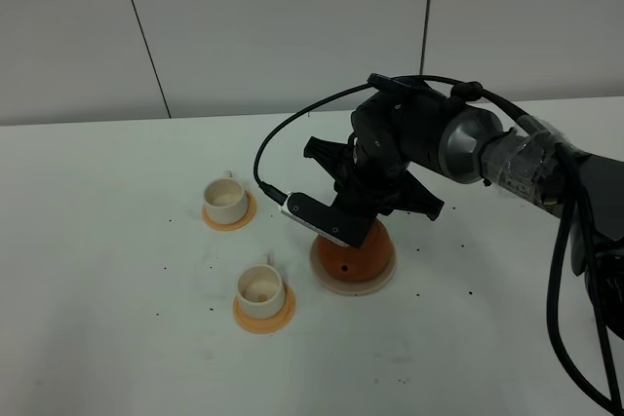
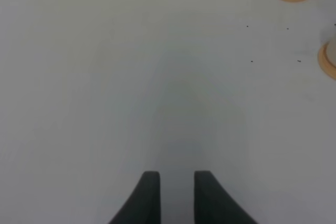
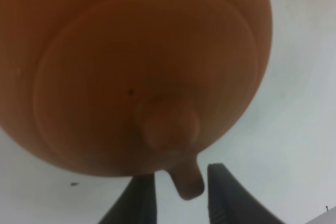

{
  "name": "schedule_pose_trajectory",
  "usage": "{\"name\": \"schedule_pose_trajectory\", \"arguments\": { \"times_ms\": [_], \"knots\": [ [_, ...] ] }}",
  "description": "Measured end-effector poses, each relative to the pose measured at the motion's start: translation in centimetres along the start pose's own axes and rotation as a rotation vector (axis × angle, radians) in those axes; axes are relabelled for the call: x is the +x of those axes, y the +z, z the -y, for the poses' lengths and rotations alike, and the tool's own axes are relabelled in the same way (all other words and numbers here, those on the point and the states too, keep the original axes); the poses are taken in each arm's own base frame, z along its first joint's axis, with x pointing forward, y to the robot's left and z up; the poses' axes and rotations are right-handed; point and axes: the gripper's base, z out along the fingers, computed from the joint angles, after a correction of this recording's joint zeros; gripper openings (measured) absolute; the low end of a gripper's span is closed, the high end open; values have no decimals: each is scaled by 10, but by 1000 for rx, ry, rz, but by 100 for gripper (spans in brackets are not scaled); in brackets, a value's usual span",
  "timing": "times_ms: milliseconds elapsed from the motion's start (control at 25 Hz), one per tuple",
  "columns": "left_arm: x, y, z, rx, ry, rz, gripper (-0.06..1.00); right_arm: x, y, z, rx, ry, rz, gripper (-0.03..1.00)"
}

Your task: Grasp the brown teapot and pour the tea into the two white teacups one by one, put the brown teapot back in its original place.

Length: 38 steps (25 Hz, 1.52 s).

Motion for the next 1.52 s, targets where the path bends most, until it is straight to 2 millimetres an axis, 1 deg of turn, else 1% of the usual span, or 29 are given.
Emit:
{"name": "schedule_pose_trajectory", "arguments": {
  "times_ms": [440, 680, 1520],
  "knots": [
    [0, 0, 0, 0, 0, 0, 23, -2, -1, 3, 3, -38, -28, 24],
    [0, 0, 0, 0, 0, 0, 23, -5, 5, -2, -9, -48, -24, 24],
    [0, 0, 0, 0, 0, 1, 23, -6, 5, -1, -9, -51, -23, 24]
  ]
}}
